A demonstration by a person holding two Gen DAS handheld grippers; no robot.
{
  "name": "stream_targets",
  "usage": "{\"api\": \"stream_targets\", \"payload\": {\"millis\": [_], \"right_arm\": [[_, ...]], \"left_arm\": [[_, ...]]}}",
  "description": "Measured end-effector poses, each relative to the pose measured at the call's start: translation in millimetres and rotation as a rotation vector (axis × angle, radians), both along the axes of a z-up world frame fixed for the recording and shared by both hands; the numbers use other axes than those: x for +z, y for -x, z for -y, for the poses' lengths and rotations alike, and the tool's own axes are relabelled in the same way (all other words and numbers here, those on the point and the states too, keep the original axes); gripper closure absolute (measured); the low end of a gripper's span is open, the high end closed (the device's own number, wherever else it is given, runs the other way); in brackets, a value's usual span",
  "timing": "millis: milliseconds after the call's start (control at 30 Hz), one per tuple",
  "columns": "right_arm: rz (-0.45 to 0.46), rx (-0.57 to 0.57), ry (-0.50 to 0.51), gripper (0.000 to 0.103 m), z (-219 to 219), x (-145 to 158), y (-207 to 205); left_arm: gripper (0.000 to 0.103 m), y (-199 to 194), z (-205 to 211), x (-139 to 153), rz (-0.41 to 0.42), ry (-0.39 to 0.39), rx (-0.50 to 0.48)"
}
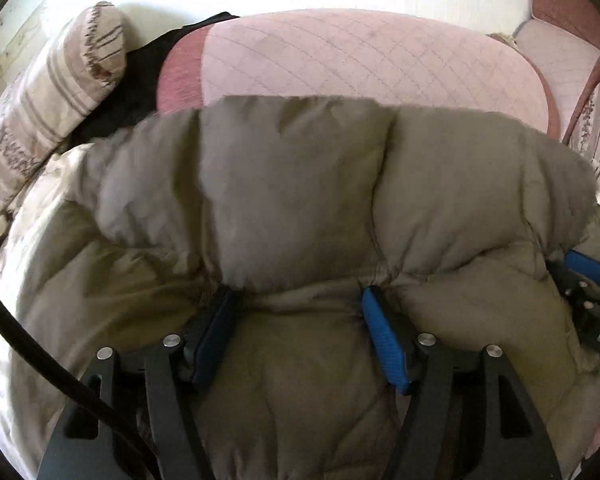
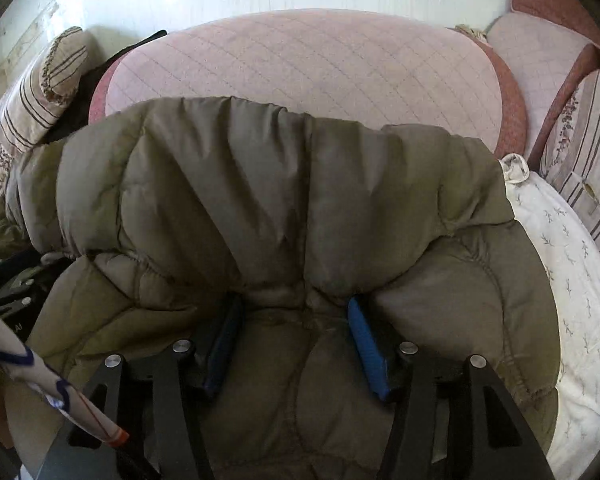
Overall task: Fold large clothes
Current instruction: 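Lay the folded jacket down and open the right tool, then press the folded jacket flat with both tools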
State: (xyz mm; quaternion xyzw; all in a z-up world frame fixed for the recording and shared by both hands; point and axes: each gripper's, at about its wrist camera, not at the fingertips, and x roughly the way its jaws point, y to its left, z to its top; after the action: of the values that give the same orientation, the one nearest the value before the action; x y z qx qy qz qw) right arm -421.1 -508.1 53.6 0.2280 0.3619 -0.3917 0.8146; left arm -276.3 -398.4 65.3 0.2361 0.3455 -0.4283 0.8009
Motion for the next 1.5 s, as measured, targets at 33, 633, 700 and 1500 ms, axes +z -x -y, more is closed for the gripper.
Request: {"api": "stream_targets", "payload": {"millis": [33,633,700,1500], "right_arm": [[0.008,-0.007,-0.008,0.044,-3.4,4.5,5.2],[0.102,-0.133,0.099,0.057,-149.7,51.8,69.7],[0.078,-0.168,0.06,0.057,-134.8,35.4,73.9],[0.108,-0.499,-0.151,0.06,-56.8,-11.2,139.3]], "left_arm": [[0.037,6.1,-12.1,6.4,-0.008,0.019,-0.009],[0.037,4.2,-189.8,19.2,-0.001,0.15,0.234],[0.034,-10.9,-185.4,3.9,-0.044,0.107,0.247],[0.028,-13.6,-153.3,6.9,0.011,0.14,0.283]]}}
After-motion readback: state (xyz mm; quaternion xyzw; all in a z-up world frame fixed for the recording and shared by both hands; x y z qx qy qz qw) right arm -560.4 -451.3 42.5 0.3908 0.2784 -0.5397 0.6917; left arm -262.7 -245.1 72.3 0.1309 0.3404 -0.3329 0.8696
